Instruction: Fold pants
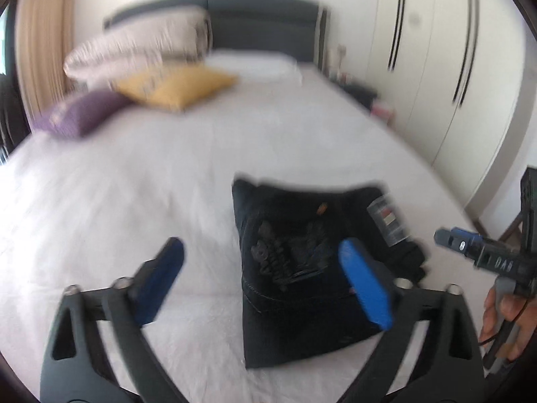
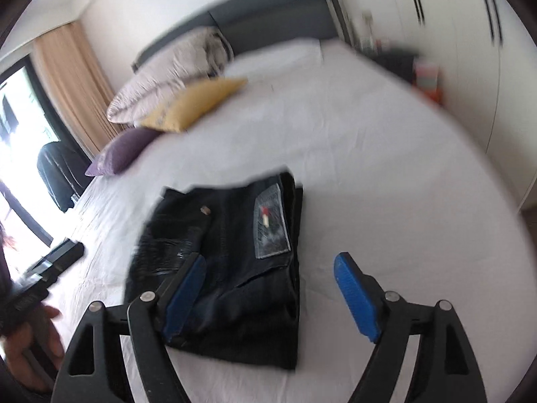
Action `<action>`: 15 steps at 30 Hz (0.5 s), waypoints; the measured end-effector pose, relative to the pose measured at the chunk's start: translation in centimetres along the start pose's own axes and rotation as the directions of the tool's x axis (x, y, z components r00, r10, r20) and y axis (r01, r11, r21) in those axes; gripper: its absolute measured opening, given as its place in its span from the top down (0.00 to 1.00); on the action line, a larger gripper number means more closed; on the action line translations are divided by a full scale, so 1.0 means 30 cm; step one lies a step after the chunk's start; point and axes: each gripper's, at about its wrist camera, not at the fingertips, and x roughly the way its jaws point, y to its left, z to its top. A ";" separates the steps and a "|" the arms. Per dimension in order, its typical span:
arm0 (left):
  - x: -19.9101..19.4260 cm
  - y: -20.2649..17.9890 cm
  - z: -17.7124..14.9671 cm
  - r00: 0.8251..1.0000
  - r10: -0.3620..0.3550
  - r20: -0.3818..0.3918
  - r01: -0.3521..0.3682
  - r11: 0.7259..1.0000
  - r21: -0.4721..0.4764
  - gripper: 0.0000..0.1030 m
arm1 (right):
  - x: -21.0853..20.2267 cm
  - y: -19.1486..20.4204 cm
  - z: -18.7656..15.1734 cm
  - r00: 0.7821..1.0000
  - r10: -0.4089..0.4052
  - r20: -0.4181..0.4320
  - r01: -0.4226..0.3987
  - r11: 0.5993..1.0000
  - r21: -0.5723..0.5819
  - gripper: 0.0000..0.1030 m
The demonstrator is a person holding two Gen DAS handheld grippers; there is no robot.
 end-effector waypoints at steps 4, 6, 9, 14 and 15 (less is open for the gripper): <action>-0.301 -0.062 0.036 0.981 0.056 0.186 -0.064 0.997 0.039 0.00 | -0.325 0.134 -0.001 0.970 -0.038 0.240 0.070 0.989 -0.127 0.05; -0.449 -0.094 0.041 0.959 0.095 0.267 -0.113 0.992 0.052 0.00 | -0.487 0.191 -0.002 0.926 -0.045 0.374 0.107 0.984 -0.145 0.00; -0.656 -0.131 0.031 0.909 0.153 0.388 -0.184 0.982 0.044 0.00 | -0.696 0.262 0.002 0.853 -0.025 0.521 0.124 0.980 -0.156 0.00; -0.904 -0.153 0.028 0.863 0.196 0.465 -0.225 0.974 0.008 0.00 | -0.951 0.348 -0.001 0.783 -0.022 0.621 0.153 0.976 -0.158 0.00; -0.940 -0.146 0.029 0.860 0.192 0.473 -0.218 0.976 0.002 0.00 | -0.994 0.357 -0.008 0.764 -0.020 0.645 0.158 0.975 -0.157 0.00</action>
